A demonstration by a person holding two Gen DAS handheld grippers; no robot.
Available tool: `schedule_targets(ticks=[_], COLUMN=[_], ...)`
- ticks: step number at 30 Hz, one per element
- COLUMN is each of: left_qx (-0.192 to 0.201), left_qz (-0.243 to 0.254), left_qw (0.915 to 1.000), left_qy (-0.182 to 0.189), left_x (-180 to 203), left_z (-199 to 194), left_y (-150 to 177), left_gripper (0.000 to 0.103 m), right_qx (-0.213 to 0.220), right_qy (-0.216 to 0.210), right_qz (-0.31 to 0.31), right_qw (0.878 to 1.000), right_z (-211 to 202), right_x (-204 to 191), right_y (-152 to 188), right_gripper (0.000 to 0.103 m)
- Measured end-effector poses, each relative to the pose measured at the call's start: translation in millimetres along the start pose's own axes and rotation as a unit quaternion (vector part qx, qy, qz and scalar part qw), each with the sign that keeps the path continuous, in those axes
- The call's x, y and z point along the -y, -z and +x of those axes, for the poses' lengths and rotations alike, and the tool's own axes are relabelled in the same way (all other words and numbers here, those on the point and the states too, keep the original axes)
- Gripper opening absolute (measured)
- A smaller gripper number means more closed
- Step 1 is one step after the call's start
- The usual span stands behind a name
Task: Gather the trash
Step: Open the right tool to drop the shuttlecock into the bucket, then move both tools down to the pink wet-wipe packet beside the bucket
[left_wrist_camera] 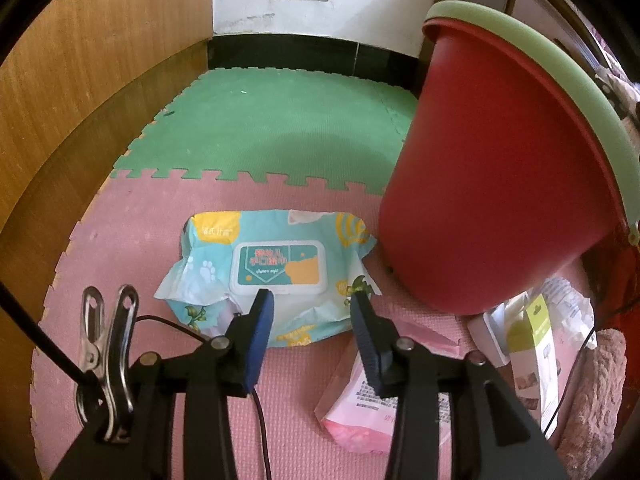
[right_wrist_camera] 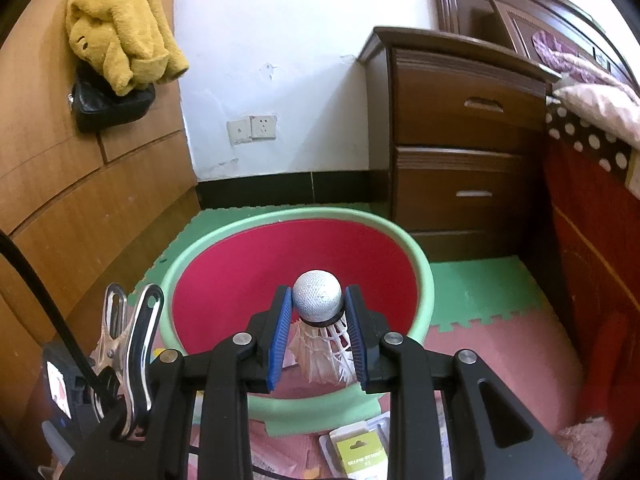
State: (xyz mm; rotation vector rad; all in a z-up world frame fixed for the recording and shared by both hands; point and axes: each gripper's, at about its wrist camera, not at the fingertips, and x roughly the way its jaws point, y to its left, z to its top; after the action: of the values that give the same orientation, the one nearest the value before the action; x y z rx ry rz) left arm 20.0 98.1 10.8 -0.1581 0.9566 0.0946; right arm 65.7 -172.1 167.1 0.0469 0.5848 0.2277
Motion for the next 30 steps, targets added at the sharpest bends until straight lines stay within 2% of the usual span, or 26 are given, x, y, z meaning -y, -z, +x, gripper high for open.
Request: schedule_targets(ticks=[8, 20, 25, 30], left_qx=[-0.003, -0.011, -0.015, -0.018], left_qz=[0.003, 0.006, 0.010, 0.014], left_qw=[1.0000, 0.9999, 0.9998, 0.9997], left_qy=[-0.004, -0.004, -0.004, -0.007], left_x=[2, 1, 2, 3], left_z=[1, 3, 4, 5], left_y=[2, 4, 5, 5], left_gripper=[0.042, 0.043, 0.043, 0.043], right_qx=[-0.009, -0.001, 0.002, -0.018], right_qy=[0.000, -0.037, -0.051, -0.064], right_qz=[0.016, 0.012, 0.000, -0.016], right_qw=[1.000, 0.999, 0.999, 0.998], right_z=[1, -27, -43, -46], right_x=[8, -5, -18, -31], right_y=[6, 26, 48, 73], right_gripper=[0.033, 0.034, 0.035, 0.035])
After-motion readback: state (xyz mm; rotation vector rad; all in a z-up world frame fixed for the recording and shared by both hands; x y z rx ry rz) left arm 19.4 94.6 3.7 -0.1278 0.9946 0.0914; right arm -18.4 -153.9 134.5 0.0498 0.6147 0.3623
